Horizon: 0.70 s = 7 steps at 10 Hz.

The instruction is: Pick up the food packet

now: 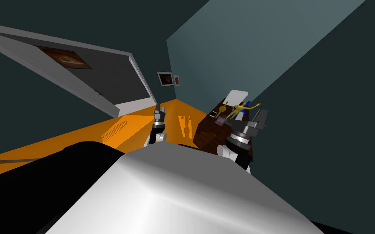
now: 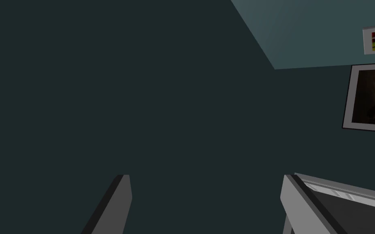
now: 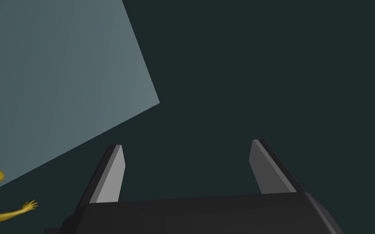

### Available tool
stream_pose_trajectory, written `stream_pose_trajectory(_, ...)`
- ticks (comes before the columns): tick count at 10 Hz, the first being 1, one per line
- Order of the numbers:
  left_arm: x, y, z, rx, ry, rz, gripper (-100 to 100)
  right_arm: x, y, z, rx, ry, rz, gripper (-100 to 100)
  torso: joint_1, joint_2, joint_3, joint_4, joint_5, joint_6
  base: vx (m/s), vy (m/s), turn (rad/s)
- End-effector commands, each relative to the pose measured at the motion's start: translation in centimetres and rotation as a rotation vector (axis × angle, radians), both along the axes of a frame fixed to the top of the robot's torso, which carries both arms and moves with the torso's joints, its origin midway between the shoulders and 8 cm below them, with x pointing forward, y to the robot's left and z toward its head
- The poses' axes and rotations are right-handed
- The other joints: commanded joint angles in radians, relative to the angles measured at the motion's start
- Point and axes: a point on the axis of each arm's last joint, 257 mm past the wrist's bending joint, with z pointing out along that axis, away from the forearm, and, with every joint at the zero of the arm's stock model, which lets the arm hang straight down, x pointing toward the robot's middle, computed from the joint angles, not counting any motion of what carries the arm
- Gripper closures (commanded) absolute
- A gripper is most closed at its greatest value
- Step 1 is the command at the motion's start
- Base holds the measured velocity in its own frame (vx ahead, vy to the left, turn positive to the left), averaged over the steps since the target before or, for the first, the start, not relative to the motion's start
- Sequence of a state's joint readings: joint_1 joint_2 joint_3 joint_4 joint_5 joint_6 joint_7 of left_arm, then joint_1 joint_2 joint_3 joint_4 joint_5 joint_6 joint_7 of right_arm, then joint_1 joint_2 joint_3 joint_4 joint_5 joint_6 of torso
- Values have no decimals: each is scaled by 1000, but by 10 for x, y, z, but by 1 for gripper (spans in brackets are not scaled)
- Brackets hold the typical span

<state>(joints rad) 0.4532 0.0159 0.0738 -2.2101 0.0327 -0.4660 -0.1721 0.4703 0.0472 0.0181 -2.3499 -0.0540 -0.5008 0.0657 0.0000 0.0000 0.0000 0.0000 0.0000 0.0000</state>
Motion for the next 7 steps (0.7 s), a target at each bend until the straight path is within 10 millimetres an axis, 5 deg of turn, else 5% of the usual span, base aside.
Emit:
stream_pose_trajectory(1,0,0,0,0,0,0,0,4,8,-6,-36,21,30,-100,0,0,0,0,0,0,-10,17,-14)
stream_pose_trajectory(5,0,0,0,0,0,0,0,12,22,-23,-94,69,85,-100,2,1,1,0,0,0,-18,33,-21)
stream_pose_trajectory(7,0,0,0,0,0,0,0,21,35,-48,-129,132,142,-100,2,1,1,0,0,0,-30,46,-50)
